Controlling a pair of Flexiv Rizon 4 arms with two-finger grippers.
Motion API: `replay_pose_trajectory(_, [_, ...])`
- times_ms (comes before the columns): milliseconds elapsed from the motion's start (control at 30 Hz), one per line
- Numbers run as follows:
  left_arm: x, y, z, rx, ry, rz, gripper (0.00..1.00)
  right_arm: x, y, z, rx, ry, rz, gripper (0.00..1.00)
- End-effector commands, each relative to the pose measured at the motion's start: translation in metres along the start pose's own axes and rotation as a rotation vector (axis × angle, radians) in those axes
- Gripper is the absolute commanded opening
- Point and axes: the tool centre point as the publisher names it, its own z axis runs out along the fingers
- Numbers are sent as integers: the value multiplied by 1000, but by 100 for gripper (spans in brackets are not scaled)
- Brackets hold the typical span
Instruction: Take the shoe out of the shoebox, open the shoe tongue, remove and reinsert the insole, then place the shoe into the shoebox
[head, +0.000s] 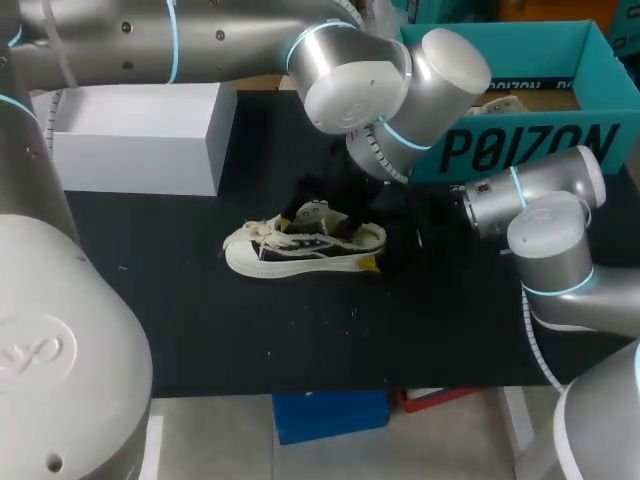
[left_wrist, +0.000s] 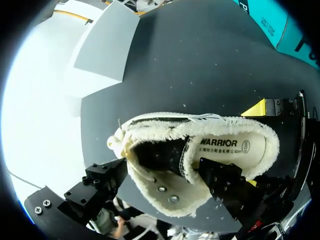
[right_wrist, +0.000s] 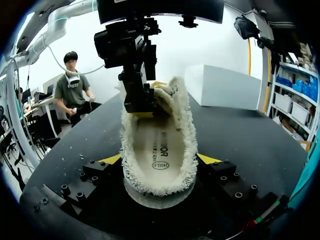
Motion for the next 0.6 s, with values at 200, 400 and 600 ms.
replay_pose_trajectory(200, [0, -7, 6, -10, -4, -9, 49, 0, -2, 3, 2, -2, 1, 0])
replay_pose_trajectory(400, [-2, -11, 7, -11, 0, -16, 45, 0, -2, 3, 2, -2, 1, 0])
replay_pose_trajectory(600, [-5, -14, 6, -9, 2, -26, 36, 0, -2, 3, 2, -2, 1, 0])
